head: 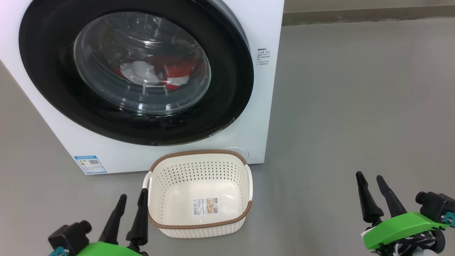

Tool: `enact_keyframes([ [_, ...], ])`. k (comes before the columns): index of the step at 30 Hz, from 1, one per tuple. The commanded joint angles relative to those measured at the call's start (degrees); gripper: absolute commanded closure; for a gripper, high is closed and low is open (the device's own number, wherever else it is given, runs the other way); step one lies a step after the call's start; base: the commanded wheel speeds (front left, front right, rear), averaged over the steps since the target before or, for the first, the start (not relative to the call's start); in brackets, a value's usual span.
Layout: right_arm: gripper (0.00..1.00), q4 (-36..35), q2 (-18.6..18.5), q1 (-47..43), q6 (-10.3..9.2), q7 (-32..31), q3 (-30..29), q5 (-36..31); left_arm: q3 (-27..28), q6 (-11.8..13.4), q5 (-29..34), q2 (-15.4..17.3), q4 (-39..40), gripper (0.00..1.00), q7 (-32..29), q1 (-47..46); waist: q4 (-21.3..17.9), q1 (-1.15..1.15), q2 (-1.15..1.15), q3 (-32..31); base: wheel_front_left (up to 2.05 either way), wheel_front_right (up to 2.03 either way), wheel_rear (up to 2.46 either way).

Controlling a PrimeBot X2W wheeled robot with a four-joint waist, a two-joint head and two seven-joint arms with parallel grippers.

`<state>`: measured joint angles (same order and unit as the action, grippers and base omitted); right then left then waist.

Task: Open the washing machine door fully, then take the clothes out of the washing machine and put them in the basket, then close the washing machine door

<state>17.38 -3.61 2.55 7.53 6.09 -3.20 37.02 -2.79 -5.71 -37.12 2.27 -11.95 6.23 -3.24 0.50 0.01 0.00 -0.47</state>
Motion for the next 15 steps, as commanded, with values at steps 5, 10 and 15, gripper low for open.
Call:
enact_keyframes([
  [5,0.0,-1.0,-0.6,2.0,-0.03,1.6,0.6,-4.9,0.7,1.1,4.5,0.8,0.7,0.0,1.3,-1.4,0.0,0.0,0.0,-0.1,0.0,0.0,0.0],
  [10,0.0,-0.8,-0.4,2.0,-0.03,2.4,0.5,-8.6,0.4,2.1,8.4,0.9,-0.1,0.0,2.2,-1.6,-0.1,0.0,0.0,-0.1,0.0,0.0,0.0],
  [15,0.0,-0.5,-0.3,2.1,-0.03,3.2,0.4,-12.2,0.2,3.1,11.9,1.0,-0.9,0.0,3.0,-1.8,0.0,0.0,0.0,-0.2,0.0,0.0,0.0],
])
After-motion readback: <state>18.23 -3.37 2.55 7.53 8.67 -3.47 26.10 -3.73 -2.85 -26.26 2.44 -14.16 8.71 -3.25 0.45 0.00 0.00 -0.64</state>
